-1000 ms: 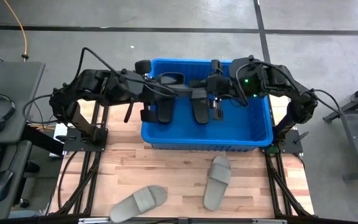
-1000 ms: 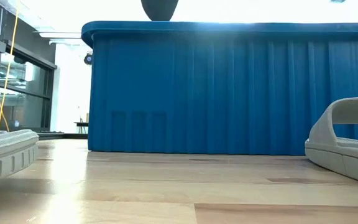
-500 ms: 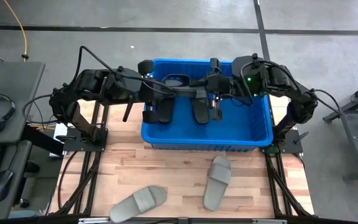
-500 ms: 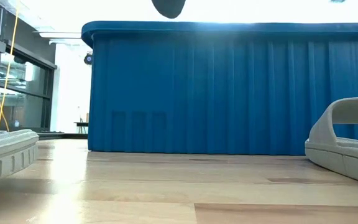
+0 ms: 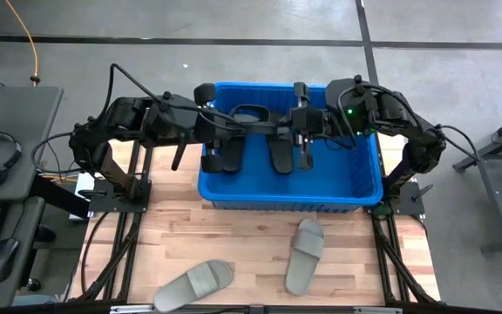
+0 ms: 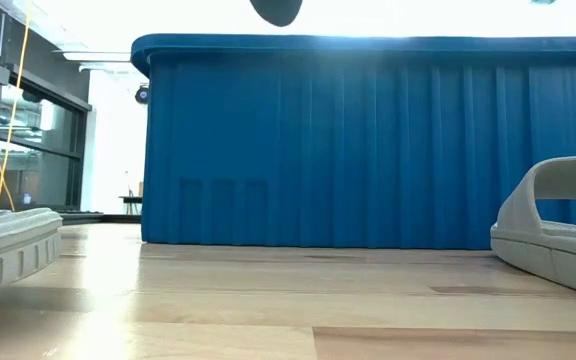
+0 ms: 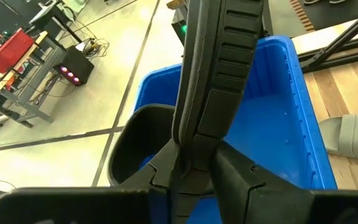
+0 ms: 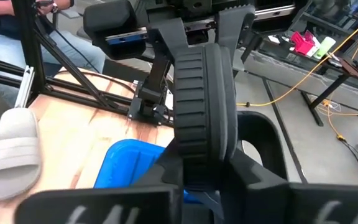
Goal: Pick and place slides into bin
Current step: Put the black slides on top of the black slides into the blue bin
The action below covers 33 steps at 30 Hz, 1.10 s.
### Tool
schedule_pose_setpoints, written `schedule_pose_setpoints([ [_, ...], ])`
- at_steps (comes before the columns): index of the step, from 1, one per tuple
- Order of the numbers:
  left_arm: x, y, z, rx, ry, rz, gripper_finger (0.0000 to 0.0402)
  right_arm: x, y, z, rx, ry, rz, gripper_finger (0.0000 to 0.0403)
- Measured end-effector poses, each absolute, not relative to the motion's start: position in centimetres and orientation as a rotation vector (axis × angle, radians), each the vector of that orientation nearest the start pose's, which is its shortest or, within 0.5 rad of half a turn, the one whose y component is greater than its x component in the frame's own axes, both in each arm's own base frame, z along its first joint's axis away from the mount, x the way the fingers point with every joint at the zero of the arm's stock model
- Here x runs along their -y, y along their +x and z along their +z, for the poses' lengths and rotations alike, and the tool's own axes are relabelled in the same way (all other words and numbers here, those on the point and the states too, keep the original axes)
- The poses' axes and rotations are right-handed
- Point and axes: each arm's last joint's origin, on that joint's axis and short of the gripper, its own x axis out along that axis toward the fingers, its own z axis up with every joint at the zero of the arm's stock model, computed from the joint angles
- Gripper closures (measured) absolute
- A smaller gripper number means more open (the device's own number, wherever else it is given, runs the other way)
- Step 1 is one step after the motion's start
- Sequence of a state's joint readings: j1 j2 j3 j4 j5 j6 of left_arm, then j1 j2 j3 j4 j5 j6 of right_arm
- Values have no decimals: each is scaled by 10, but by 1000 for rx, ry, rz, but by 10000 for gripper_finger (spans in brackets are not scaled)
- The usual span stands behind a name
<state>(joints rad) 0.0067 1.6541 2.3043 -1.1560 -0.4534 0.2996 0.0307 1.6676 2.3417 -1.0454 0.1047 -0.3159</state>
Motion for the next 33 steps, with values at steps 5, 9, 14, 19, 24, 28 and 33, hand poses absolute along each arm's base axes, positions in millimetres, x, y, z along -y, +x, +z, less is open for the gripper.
schedule_pose_setpoints([
  [5, -15, 282, 517, -566, 405, 380, 302, -6, 289, 531, -381, -341, -13, 373],
  [9, -16, 280, 514, -616, 425, 409, 247, -5, 289, 528, -409, -343, -25, 373],
  [14, -17, 276, 509, -685, 455, 438, 171, -3, 286, 523, -480, -392, -86, 375],
  [19, -17, 277, 510, -669, 460, 432, 124, -2, 288, 521, -502, -431, -114, 375],
  [24, -16, 280, 515, -607, 456, 427, 109, -1, 303, 507, -581, -447, -107, 375],
  [28, -16, 281, 515, -613, 481, 410, 108, -1, 313, 503, -572, -449, -119, 374],
  [33, -16, 285, 512, -624, 481, 389, 108, 4, 323, 496, -605, -457, -137, 378],
])
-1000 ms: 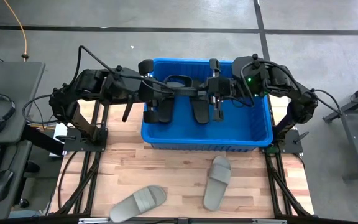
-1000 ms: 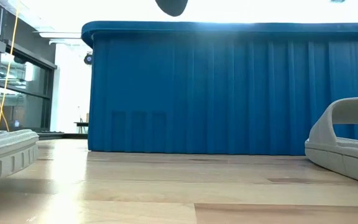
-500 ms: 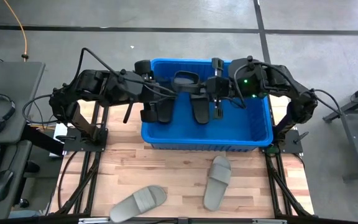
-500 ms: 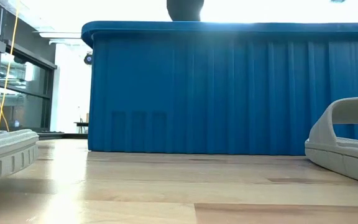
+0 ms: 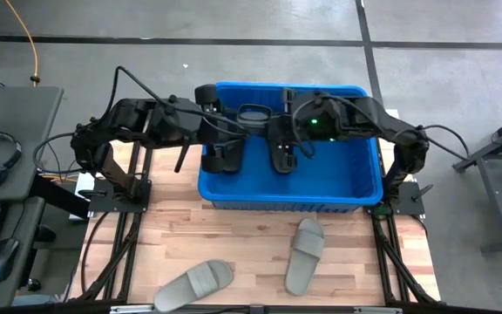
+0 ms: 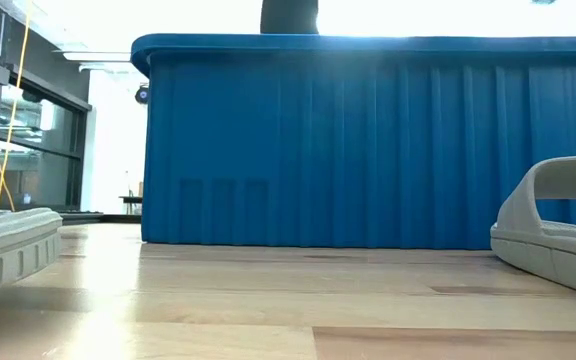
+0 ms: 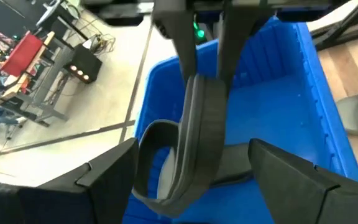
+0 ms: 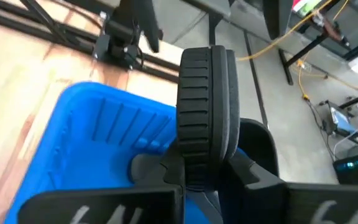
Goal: Pick and place slides into bin
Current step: Put the black slides on top of the black slides into the blue bin
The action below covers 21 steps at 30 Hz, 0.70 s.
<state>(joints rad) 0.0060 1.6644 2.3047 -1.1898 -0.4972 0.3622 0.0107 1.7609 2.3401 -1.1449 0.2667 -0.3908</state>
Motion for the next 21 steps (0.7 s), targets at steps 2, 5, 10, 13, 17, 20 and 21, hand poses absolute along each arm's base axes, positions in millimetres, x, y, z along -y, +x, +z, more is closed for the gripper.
schedule_pose_setpoints([
  [2, -15, 285, 511, -634, 483, 386, 108, 6, 326, 493, -614, -455, -139, 378],
  [5, -15, 285, 509, -652, 486, 378, 108, 9, 329, 491, -616, -453, -144, 377],
  [10, -15, 289, 501, -709, 497, 362, 108, 10, 338, 486, -621, -451, -134, 375],
  [13, -15, 292, 498, -731, 502, 357, 108, 9, 339, 489, -593, -446, -124, 378],
  [17, -16, 296, 492, -772, 512, 354, 108, 9, 340, 489, -584, -444, -119, 376],
  [20, -16, 301, 488, -795, 522, 366, 116, 9, 339, 489, -590, -444, -118, 372],
  [21, -16, 301, 487, -798, 522, 365, 122, 9, 339, 488, -595, -444, -116, 373],
])
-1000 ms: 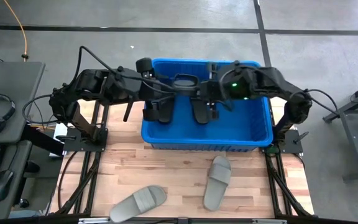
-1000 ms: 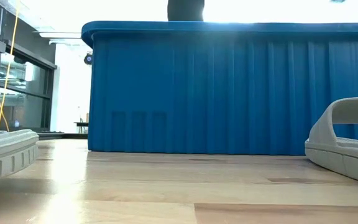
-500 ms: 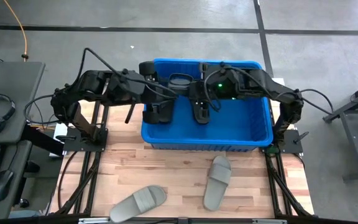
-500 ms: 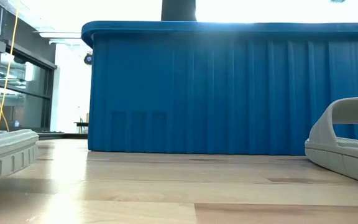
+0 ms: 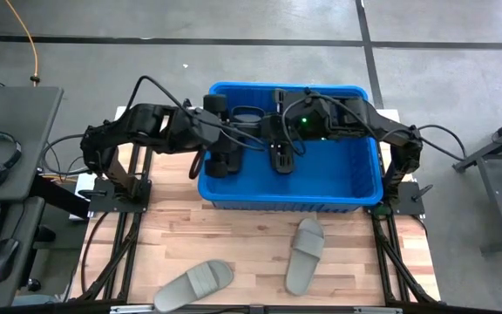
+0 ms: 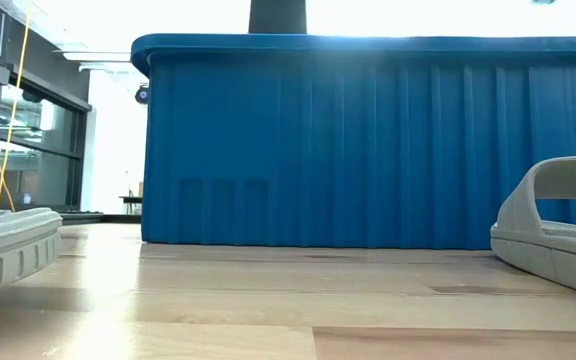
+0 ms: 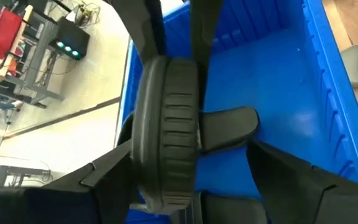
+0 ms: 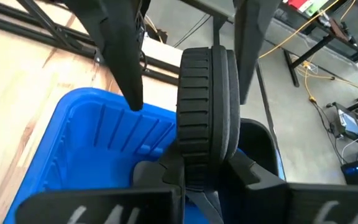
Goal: Pick and place slides into bin
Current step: Put the black slides on top of the black slides into the blue bin
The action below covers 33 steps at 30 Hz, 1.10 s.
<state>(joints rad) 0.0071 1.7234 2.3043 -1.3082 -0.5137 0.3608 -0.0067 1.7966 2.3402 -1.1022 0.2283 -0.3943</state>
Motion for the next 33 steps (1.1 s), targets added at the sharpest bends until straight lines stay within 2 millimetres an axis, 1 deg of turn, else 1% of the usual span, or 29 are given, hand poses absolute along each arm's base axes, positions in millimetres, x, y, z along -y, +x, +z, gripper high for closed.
schedule_pose_setpoints([
  [7, -16, 303, 488, -790, 521, 369, 177, 8, 341, 485, -611, -428, -94, 377],
  [11, -17, 303, 489, -775, 523, 389, 214, 8, 343, 482, -627, -430, -94, 372],
  [18, -17, 303, 489, -778, 525, 391, 282, 8, 345, 480, -629, -427, -79, 378],
  [24, -17, 303, 488, -784, 525, 386, 338, 8, 345, 480, -629, -433, -88, 368],
  [28, -16, 302, 488, -795, 529, 384, 347, 8, 345, 480, -625, -437, -58, 355],
  [31, -16, 301, 487, -811, 544, 398, 342, 7, 345, 481, -621, -437, -46, 327],
  [33, -17, 300, 486, -822, 553, 406, 340, 7, 341, 484, -617, -439, -59, 300],
])
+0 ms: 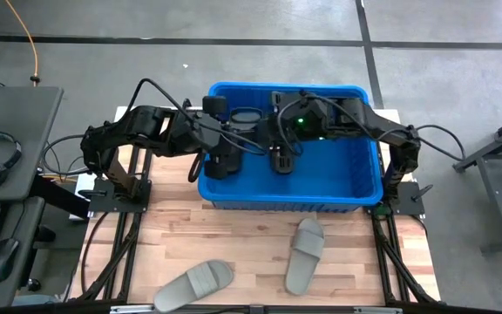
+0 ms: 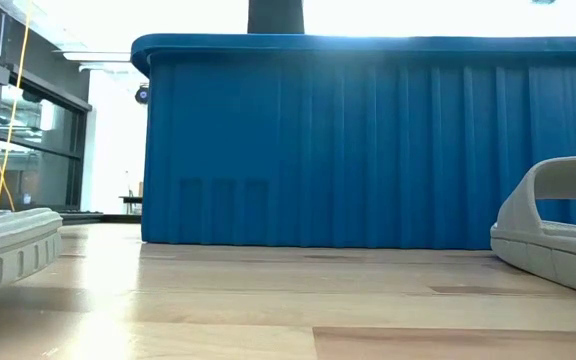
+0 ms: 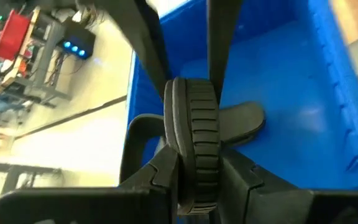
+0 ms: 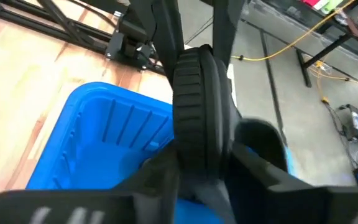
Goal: Pick and place slides into bin
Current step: Put the black slides on top of the black slides into the blue bin
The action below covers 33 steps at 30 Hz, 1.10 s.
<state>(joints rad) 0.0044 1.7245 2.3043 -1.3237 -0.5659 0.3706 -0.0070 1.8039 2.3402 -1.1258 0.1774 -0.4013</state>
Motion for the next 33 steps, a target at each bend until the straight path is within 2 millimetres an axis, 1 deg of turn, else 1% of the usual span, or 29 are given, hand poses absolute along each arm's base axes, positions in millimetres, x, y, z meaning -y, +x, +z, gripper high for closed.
schedule_pose_setpoints([
  [2, -18, 299, 486, -841, 565, 428, 341, 8, 333, 490, -602, -433, -75, 269],
  [6, -20, 295, 484, -892, 600, 484, 349, 6, 320, 501, -554, -393, -51, 211],
  [8, -20, 293, 482, -915, 605, 482, 349, 6, 314, 507, -515, -388, -48, 190],
  [10, -23, 296, 480, -915, 586, 486, 346, 6, 307, 516, -467, -389, -66, 179],
  [15, -27, 307, 464, -955, 564, 472, 347, 7, 286, 532, -401, -388, -99, 180],
  [20, -36, 319, 443, -1009, 589, 457, 350, 9, 256, 549, -347, -394, -183, 192],
  [25, -55, 328, 427, -1020, 569, 428, 350, 10, 237, 557, -326, -371, -250, 196],
  [28, -69, 330, 424, -1017, 553, 430, 353, 11, 227, 560, -330, -357, -293, 197],
  [33, -95, 326, 419, -1026, 500, 396, 355, 13, 222, 557, -369, -342, -345, 195],
])
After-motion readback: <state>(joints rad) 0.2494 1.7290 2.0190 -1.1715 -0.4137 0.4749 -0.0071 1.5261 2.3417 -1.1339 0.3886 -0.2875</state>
